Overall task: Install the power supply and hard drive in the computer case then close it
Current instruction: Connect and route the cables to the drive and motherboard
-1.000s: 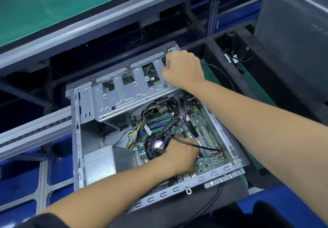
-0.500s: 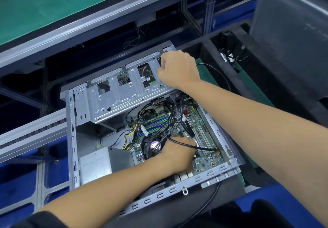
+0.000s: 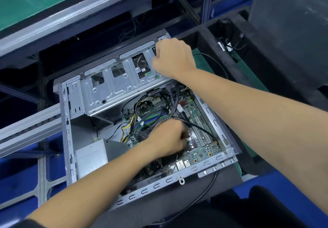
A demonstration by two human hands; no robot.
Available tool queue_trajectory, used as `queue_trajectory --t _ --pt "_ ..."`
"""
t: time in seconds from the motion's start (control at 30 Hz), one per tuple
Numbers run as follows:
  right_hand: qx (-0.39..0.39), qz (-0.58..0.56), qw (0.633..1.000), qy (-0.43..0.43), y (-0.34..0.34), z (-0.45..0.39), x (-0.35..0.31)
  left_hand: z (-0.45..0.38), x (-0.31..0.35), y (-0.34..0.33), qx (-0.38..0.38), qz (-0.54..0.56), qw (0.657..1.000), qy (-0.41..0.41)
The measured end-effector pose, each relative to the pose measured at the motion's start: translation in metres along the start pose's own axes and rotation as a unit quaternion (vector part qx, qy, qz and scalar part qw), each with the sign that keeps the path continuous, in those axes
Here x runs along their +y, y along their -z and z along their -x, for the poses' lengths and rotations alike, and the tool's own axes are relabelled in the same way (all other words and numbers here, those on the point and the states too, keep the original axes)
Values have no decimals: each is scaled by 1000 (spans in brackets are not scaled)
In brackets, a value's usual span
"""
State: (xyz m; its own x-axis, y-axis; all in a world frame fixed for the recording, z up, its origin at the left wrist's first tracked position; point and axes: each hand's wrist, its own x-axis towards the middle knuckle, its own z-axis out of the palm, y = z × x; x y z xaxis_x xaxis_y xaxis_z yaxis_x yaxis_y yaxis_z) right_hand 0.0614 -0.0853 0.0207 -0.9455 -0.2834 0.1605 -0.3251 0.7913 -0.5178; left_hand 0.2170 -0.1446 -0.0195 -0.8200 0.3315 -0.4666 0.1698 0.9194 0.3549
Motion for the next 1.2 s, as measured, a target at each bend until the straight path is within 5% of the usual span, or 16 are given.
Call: queue_trajectory --t 0.7,1.2 --pt "-6 4 1000 2 3 2 -4 7 2 -7 26 -122 989 -80" --pt "-9 -9 1000 0 3 1 -2 8 10 -14 -73 -168 976 -115"
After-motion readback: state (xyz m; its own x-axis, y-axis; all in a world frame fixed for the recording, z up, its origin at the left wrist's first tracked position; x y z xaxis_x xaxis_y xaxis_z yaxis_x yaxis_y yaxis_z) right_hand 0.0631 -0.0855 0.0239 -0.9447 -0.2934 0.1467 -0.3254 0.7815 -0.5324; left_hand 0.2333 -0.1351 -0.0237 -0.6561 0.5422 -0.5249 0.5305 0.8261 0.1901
